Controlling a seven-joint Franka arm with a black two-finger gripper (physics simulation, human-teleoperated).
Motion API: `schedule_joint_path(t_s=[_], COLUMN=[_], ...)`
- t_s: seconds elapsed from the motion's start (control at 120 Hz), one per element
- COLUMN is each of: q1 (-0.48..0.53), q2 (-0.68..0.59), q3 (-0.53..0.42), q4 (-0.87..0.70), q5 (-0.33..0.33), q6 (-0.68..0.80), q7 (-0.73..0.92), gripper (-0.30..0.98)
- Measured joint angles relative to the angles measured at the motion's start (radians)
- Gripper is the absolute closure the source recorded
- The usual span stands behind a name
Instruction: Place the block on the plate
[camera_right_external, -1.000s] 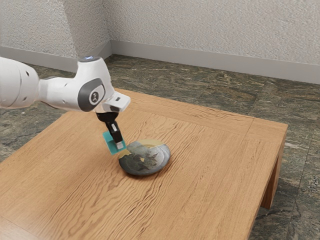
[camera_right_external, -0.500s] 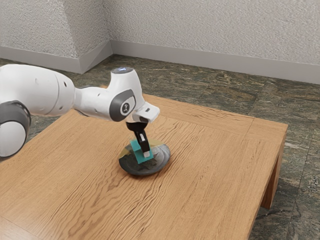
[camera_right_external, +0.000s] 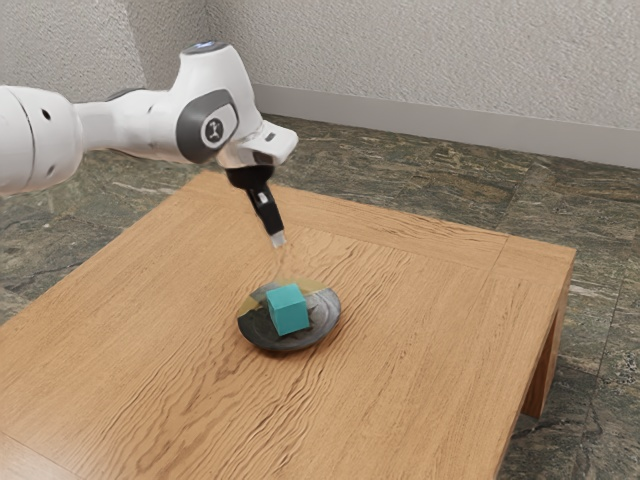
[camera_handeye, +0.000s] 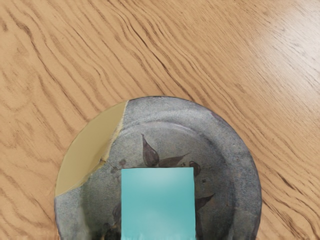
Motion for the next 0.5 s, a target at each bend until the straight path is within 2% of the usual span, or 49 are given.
schedule_joint_path(t_s=[0.1, 0.233, 0.5], q1=[0.001, 0.000, 0.001], q2=[-0.043, -0.083, -0.107], q3=[-0.001, 0.000, 0.001], q4=[0.066, 0.138, 0.146], q5=[0.043, 0.064, 0.069], q6=[-0.122, -0.247, -0.351], q7=[-0.050, -0.105, -0.183], gripper=[0.02, 0.01, 0.00])
